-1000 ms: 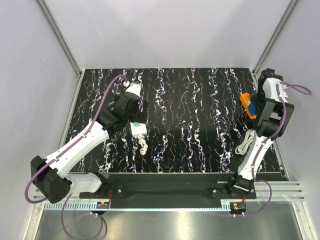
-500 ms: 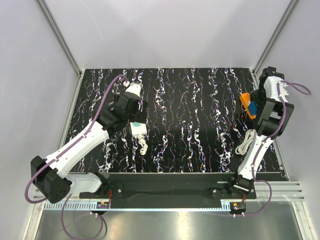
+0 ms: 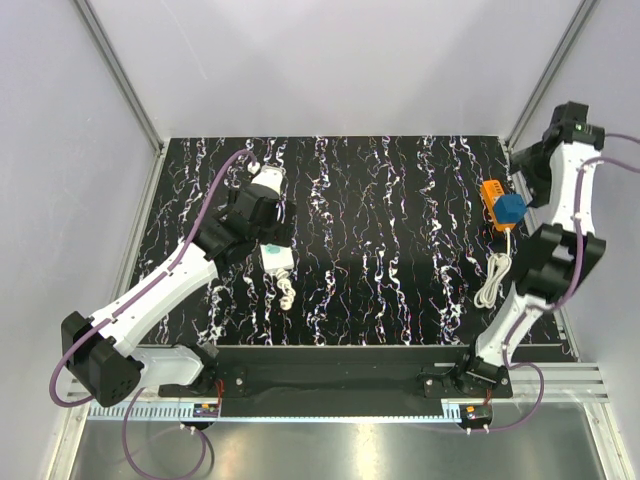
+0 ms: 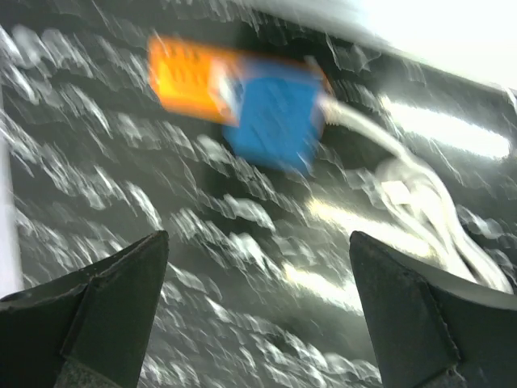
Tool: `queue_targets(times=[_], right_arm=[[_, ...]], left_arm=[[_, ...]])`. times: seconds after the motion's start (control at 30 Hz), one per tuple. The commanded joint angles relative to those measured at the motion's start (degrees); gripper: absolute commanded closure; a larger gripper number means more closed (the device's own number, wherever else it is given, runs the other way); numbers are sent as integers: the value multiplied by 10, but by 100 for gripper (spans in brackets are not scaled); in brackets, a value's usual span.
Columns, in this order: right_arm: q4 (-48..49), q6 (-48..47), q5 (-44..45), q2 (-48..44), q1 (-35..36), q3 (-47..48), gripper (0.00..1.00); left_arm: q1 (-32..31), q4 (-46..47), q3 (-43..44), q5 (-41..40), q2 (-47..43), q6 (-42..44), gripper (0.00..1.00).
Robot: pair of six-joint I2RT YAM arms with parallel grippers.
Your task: Insert the plug
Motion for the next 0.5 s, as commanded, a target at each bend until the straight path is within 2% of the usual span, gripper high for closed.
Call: queue_targets(times=[0.0, 0.03, 0.07, 0.1, 0.17, 0.23, 0.27, 0.33, 0.47], right_arm=[[49, -68, -92, -160, 10, -162, 0], [84, -88, -115, -195, 20, -209, 0], [146, -107, -187, -230, 27, -298, 0], [179, -141, -221, -297, 36, -340, 0], [243, -168, -295, -356, 73, -439, 0], [263, -188, -313, -424, 130, -479, 1], [278, -194, -342, -441, 146, -507, 1], [283, -200, -370, -484, 171, -522, 0], [323, -233, -532, -556, 178, -545, 0]], left_arm=[[-3, 21, 20, 33, -17, 21, 1], [-3, 25, 20, 46, -20, 25, 1], [-3, 28, 19, 70, -24, 27, 1], [-3, 32, 17, 82, -32, 31, 1], [-3, 54, 9, 128, -41, 37, 1], [-3, 84, -2, 170, -53, 38, 1], [-3, 87, 0, 215, -56, 37, 1], [-3, 88, 23, 247, -66, 22, 1], [-3, 118, 59, 370, -104, 0, 1]])
